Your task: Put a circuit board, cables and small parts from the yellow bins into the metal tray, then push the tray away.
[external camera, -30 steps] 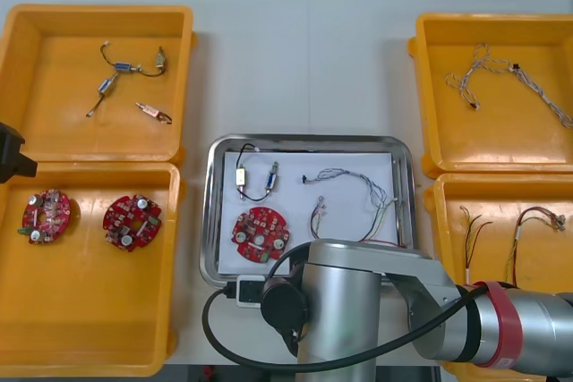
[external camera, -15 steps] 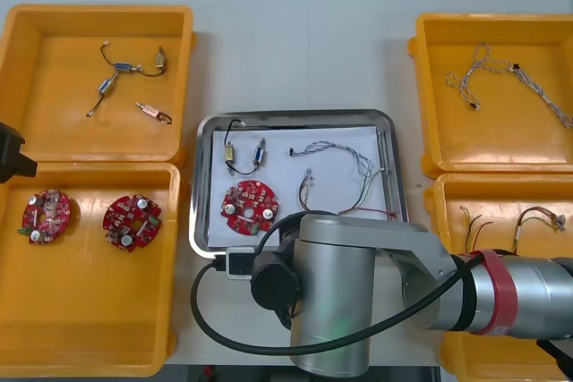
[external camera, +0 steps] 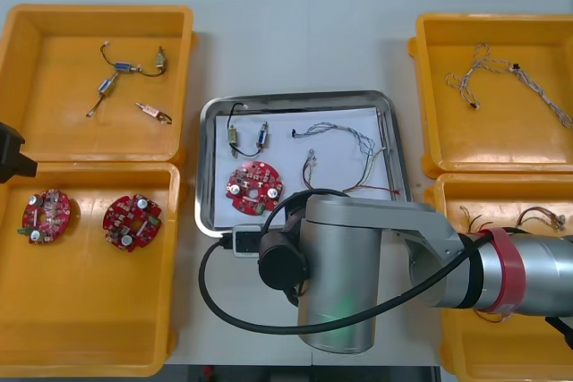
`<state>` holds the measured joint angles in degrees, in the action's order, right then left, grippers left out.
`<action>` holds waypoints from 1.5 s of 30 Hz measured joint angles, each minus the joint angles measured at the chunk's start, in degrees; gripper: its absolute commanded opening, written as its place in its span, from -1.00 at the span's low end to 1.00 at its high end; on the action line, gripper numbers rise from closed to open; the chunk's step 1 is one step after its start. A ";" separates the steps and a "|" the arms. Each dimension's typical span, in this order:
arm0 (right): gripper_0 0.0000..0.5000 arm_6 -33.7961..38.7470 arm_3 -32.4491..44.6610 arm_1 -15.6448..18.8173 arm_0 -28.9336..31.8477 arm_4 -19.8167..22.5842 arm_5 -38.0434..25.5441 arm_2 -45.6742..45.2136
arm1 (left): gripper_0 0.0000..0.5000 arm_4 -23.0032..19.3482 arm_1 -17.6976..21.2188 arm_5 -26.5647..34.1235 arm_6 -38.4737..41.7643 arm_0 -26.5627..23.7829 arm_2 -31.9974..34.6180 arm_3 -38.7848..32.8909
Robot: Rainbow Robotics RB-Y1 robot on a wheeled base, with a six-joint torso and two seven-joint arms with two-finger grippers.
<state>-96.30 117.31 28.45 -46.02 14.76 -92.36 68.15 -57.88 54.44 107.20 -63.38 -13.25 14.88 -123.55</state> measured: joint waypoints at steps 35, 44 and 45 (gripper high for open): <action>-1.00 0.49 -15.92 -0.04 -13.58 2.34 8.72 0.05 | 1.00 0.01 0.01 0.00 0.00 0.00 0.00 0.00; -1.00 0.49 -19.95 -0.07 -17.12 2.74 11.30 0.06 | 1.00 0.01 0.01 0.00 0.00 0.00 0.00 0.00; -1.00 0.49 -20.41 -0.07 -17.48 2.75 11.64 0.07 | 1.00 0.01 0.01 0.00 0.00 0.00 0.00 0.00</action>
<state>-95.81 96.90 28.37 -63.49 17.51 -80.72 68.21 -57.87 54.45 107.20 -63.38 -13.25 14.88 -123.55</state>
